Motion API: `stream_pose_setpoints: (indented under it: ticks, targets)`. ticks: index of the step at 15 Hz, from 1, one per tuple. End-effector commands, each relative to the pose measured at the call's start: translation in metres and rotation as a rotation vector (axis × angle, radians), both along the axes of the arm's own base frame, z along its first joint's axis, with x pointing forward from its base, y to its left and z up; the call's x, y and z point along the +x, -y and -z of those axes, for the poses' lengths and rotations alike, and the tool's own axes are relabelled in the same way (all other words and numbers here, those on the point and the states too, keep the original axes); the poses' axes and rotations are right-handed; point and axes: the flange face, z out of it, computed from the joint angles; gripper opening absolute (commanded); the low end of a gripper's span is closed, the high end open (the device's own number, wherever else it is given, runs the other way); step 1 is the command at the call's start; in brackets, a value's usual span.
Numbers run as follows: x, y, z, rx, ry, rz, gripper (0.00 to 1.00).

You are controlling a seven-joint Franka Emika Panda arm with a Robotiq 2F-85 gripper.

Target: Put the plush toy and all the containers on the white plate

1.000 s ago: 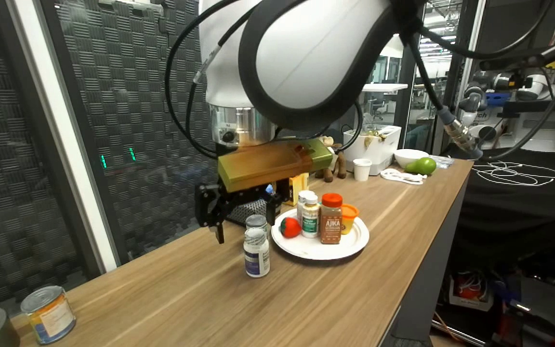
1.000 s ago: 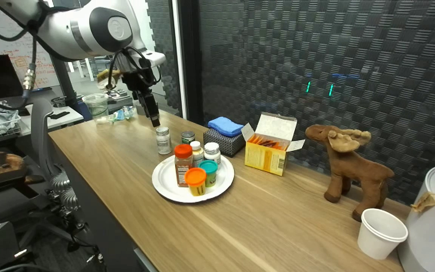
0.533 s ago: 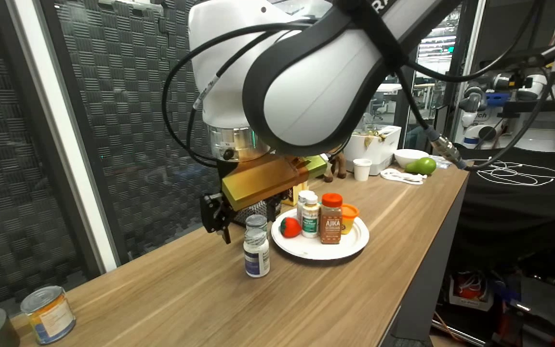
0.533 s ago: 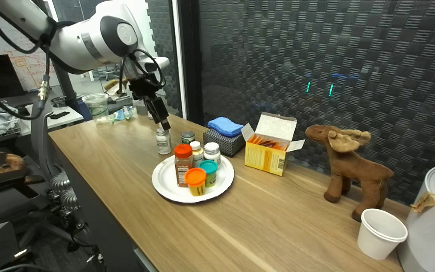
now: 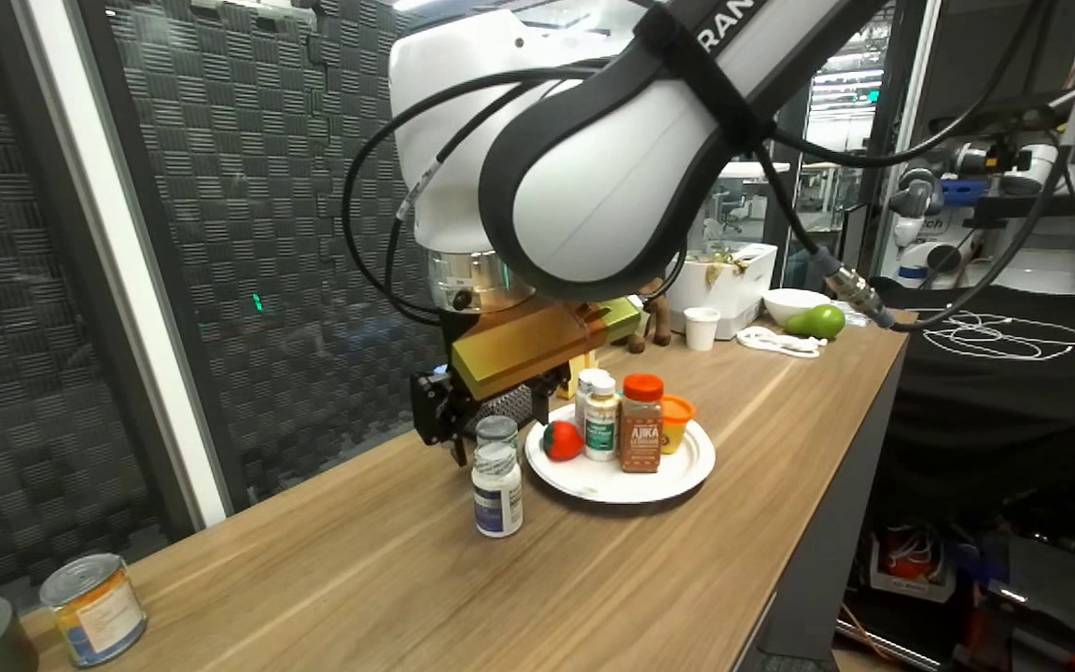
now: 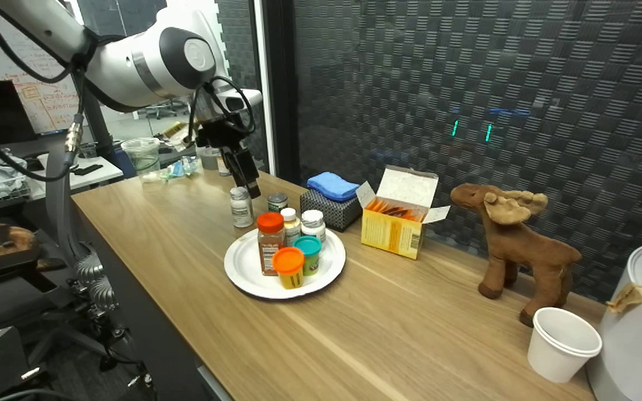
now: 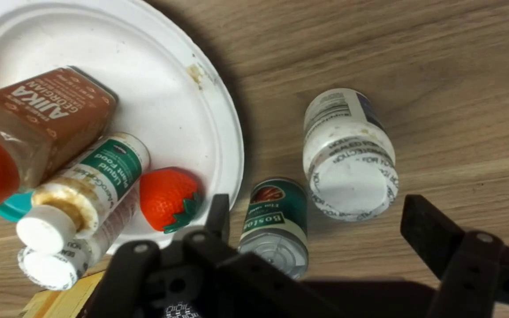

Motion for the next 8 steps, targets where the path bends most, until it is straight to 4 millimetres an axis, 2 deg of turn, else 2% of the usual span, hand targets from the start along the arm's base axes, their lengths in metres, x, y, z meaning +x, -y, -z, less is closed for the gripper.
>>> stream_pose_setpoints:
  ticks: [1,8]
  targets:
    - [0.0094,0.0078,-0.0039,0.020,-0.038,-0.012,0.75]
    - [0.0100,0.0166,-0.0104,0.046,-0.054,-0.010,0.19]
